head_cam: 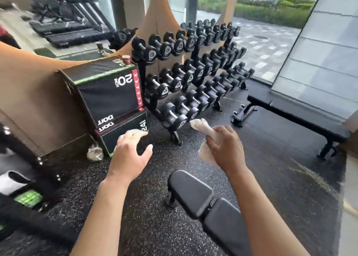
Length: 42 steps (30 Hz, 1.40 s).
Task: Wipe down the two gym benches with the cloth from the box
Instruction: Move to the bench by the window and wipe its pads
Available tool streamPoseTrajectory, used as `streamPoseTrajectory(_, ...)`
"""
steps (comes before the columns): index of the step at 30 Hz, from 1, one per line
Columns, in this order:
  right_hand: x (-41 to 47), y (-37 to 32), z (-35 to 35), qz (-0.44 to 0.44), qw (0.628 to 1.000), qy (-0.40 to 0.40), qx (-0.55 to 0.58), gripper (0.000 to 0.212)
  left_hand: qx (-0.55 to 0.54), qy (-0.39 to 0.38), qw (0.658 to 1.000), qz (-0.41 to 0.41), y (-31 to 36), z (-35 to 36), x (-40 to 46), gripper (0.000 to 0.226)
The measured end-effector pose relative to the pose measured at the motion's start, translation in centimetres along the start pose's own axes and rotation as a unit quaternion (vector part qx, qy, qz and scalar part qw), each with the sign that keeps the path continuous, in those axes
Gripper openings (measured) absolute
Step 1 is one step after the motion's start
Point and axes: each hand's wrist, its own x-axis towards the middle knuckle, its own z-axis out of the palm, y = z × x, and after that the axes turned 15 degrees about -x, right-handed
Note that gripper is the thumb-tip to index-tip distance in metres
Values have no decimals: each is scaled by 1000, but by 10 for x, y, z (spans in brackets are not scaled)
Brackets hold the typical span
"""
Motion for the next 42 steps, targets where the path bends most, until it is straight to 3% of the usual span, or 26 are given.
streamPoseTrajectory(9,42,-114,85,-90,992,-68,49,28,29,88,991,-97,-74,-83,-17,37)
streamPoseTrajectory(18,122,-152,159,-142,984,-87,65,23,64,110,984,-127,-118,-90,56,38)
streamPoseTrajectory(32,270,-172,224,-110,986,-66,105,18,105,103,985,-86,-153,-92,220,36)
streamPoseTrajectory(42,343,-219,286,-56,995,-36,76,15,76,51,995,-51,-234,-111,334,38)
